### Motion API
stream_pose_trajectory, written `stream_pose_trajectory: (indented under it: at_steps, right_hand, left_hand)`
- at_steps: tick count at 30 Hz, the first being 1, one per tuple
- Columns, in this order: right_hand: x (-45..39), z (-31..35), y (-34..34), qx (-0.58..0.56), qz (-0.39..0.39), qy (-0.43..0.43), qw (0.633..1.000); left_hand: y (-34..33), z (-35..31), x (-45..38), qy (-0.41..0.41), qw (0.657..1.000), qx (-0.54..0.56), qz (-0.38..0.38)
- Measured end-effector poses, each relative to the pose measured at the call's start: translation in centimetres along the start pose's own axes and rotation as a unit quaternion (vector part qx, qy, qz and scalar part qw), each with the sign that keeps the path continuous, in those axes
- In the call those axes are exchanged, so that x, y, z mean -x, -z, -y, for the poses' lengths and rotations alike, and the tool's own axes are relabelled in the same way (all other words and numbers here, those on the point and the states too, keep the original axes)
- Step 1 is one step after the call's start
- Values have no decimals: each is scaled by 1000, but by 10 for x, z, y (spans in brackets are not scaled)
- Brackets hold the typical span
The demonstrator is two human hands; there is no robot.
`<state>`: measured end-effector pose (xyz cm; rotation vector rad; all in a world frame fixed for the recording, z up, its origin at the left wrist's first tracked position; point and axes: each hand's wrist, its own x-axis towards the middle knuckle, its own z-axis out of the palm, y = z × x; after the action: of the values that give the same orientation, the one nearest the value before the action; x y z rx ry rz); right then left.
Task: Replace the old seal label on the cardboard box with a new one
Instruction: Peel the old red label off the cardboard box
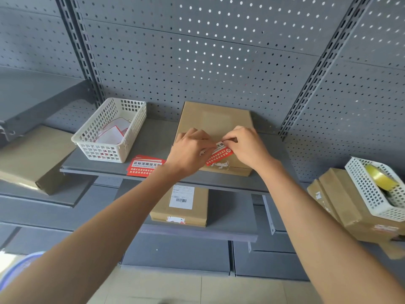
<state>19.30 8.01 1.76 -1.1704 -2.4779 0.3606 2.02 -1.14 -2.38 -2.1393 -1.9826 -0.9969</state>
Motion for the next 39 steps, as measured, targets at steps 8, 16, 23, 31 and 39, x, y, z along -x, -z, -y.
stream_pose_trajectory:
  at_steps: [8,16,23,31,39]
  right_hand:
    - [-8,-1,-1,-15,19,-13,1000]
    - [-18,-1,2,-18,65,-28,997]
    - [-26,0,-1,-20,83,-50,995]
    - [-30,1,-1,-13,101,-56,993]
    - [-29,2,-4,-8,78,-48,996]
  left_hand:
    - [-4,-2,1,6,1000,-15,-10]
    - [-6,-1,-4,11,1000,-6,-17]
    - [-4,-2,-9,32,999,18,-6]
    - [-3,-5,-10,40,999,18,-9]
    - [-6,-4,-8,46,998,24,-21]
